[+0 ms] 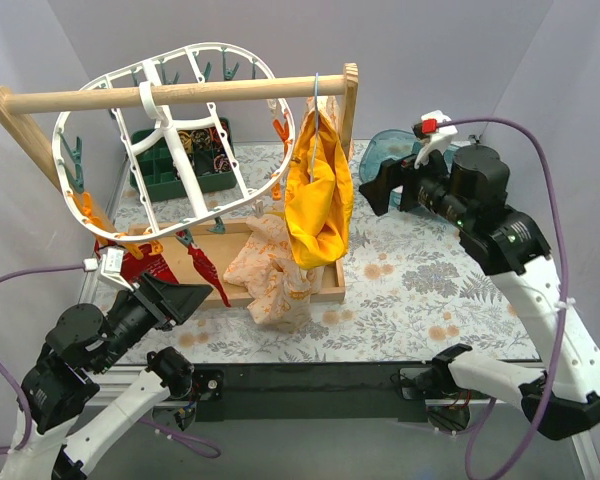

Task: Remove the socks clipped to the hanger

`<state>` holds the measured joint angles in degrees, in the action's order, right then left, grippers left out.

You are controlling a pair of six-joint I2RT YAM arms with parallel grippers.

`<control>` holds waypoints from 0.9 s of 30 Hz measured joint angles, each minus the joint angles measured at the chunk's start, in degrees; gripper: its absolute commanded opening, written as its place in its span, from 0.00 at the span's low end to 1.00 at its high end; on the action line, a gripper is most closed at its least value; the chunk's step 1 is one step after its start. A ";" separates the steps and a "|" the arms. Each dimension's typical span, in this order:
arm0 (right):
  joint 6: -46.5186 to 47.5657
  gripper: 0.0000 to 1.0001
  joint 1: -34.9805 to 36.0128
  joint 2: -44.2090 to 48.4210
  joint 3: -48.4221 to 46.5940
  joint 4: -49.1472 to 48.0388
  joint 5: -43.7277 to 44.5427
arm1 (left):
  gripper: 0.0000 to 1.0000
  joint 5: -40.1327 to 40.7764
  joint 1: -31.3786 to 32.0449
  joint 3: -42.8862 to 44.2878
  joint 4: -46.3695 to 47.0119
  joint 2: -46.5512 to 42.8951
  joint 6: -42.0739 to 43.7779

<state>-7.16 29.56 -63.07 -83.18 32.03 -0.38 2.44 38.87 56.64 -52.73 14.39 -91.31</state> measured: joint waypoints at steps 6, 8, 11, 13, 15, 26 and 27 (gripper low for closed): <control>-1.73 0.98 2.45 5.38 0.02 -3.69 -15.21 | 0.51 5.22 0.00 0.00 -1.60 -0.79 -1.62; -2.36 0.98 3.74 5.75 -0.09 -5.07 -19.67 | 0.51 6.40 0.00 0.02 -1.86 -0.85 -2.16; -3.89 0.98 5.81 5.81 -0.57 -7.80 -26.56 | 0.50 7.58 0.00 0.07 -2.29 -0.85 -2.71; -5.18 0.98 7.41 5.81 -0.70 -10.25 -30.51 | 0.50 7.96 -0.02 0.09 -2.36 -0.85 -3.02; -6.32 0.98 10.47 5.68 -0.70 -13.18 -33.05 | 0.49 8.26 0.00 0.09 -2.34 -0.85 -3.23; 0.11 0.98 43.89 -8.44 -9.18 -14.95 -20.87 | 0.44 10.23 0.00 2.12 -3.72 -1.03 -4.09; 0.59 0.98 45.68 -10.29 -9.68 -14.93 -18.01 | 0.44 10.71 0.00 2.43 -4.00 -1.42 -4.28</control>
<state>-6.57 75.24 -73.36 -92.86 17.10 -18.39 13.15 38.87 59.07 -56.73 12.97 -95.59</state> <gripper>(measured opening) 0.983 0.445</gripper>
